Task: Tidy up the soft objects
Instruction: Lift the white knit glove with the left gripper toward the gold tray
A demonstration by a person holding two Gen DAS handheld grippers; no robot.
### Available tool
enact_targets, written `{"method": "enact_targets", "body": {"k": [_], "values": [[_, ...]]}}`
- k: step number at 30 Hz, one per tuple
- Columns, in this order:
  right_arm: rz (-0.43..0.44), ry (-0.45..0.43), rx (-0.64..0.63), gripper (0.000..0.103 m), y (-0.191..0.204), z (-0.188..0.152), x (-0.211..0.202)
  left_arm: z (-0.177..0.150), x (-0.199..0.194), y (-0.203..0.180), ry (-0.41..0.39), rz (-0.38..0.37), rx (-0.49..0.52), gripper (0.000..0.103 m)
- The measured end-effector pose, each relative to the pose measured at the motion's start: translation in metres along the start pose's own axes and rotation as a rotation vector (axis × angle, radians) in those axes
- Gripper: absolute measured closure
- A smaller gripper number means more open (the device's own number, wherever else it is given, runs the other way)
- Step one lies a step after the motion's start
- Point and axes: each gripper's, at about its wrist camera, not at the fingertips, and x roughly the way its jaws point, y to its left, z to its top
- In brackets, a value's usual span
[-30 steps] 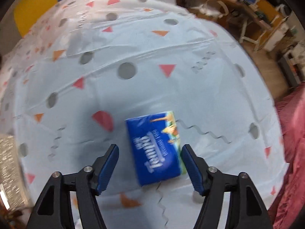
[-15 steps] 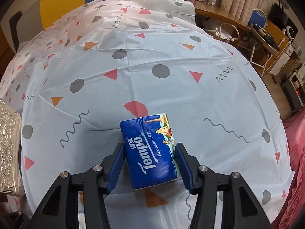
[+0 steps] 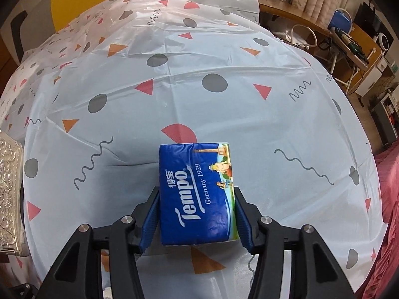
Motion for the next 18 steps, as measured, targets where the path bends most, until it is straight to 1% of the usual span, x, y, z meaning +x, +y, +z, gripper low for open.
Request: {"method": "enact_targets", "body": {"k": [4,6,8,10,13,18], "values": [[-0.029,-0.013,-0.02,0.05,0.003,0.001,-0.001,-0.005,-0.006,0.003,-0.011,0.008,-0.026,0.065],[-0.027,-0.01,-0.023,0.051,0.003,0.0,-0.001,-0.006,-0.008,0.006,-0.012,0.016,-0.056,0.065],[-0.026,-0.009,-0.045,0.051,0.007,-0.001,-0.001,-0.006,-0.012,0.011,-0.012,0.05,-0.1,0.065],[-0.009,-0.002,-0.045,0.05,0.008,-0.003,0.001,-0.004,-0.018,0.014,-0.024,0.064,-0.127,0.066],[0.014,0.002,-0.023,0.05,0.003,-0.003,0.0,0.002,-0.026,0.016,-0.048,0.092,-0.149,0.066],[0.002,-0.006,-0.04,0.05,0.006,-0.004,0.0,0.021,-0.038,0.029,-0.075,0.148,-0.212,0.066]]}}
